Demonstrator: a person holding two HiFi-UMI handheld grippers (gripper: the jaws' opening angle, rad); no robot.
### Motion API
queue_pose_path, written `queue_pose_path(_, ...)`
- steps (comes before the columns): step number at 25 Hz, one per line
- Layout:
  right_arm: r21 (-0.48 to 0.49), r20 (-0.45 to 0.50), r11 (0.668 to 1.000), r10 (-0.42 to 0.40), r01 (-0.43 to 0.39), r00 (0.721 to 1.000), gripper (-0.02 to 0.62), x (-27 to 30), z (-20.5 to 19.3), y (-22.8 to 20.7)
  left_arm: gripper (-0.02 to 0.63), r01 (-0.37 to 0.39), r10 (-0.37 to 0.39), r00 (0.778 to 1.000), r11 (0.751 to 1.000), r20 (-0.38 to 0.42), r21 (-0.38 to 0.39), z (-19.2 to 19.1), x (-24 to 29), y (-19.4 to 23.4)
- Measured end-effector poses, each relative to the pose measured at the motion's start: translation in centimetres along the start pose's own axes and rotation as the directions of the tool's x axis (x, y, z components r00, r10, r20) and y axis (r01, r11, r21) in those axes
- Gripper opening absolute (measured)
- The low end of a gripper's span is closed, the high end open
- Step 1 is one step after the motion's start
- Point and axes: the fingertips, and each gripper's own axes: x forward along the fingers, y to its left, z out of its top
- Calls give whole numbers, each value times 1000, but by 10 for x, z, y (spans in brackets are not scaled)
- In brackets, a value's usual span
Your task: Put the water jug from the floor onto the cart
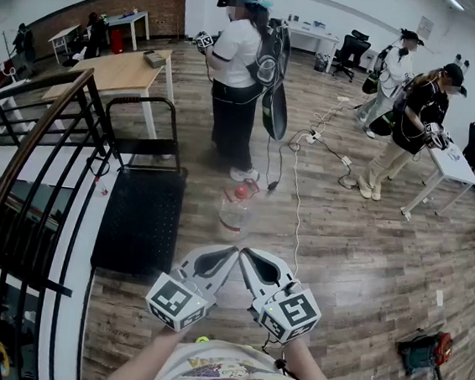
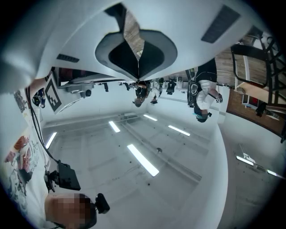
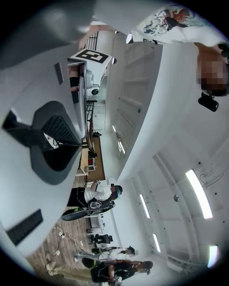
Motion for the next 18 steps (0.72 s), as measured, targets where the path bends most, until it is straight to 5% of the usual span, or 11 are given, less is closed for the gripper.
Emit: queue_pose_path(18, 73, -29, 997, -7, 9, 1000, 31, 2, -17, 24, 14, -26, 26, 999, 999, -18, -21, -16, -31, -3)
